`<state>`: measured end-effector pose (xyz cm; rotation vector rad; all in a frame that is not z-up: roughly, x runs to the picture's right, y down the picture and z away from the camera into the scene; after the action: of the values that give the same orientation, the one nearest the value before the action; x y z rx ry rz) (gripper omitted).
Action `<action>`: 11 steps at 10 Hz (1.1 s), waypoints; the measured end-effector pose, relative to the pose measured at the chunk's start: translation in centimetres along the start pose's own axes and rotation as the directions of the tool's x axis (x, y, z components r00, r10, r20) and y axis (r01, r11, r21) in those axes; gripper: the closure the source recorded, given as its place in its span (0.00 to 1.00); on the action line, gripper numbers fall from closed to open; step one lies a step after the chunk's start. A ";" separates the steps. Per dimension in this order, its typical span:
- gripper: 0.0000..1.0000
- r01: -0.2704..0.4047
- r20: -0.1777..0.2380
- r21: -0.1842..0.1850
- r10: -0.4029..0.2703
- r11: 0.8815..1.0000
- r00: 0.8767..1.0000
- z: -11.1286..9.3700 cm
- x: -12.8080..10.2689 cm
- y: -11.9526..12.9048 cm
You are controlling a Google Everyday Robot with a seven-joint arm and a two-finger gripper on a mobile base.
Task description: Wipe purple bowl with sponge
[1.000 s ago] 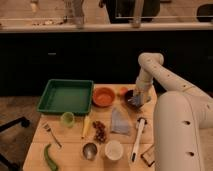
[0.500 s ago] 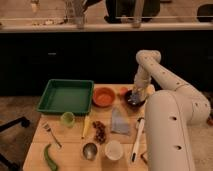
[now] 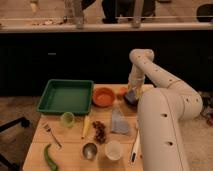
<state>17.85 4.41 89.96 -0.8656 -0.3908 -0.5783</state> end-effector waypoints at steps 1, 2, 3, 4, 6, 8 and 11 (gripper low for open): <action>1.00 0.016 -0.002 -0.002 -0.016 1.000 1.000 0.0 -0.7 -0.5; 1.00 0.026 -0.005 -0.004 -0.026 1.000 1.000 0.0 -1.0 -0.6; 1.00 0.034 -0.008 -0.003 -0.034 0.999 0.999 -0.1 -1.4 -0.5; 1.00 0.039 -0.008 -0.003 -0.039 0.999 0.999 -0.2 -1.7 -0.2; 1.00 0.028 -0.010 -0.001 -0.028 1.000 1.000 -0.4 -1.6 0.9; 1.00 0.010 -0.004 0.001 -0.010 1.000 1.000 -0.4 -1.2 2.1; 1.00 -0.023 0.024 0.005 0.023 1.000 0.999 0.1 -0.3 2.7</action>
<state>19.31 5.97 88.23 -0.8720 -0.4032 -0.5458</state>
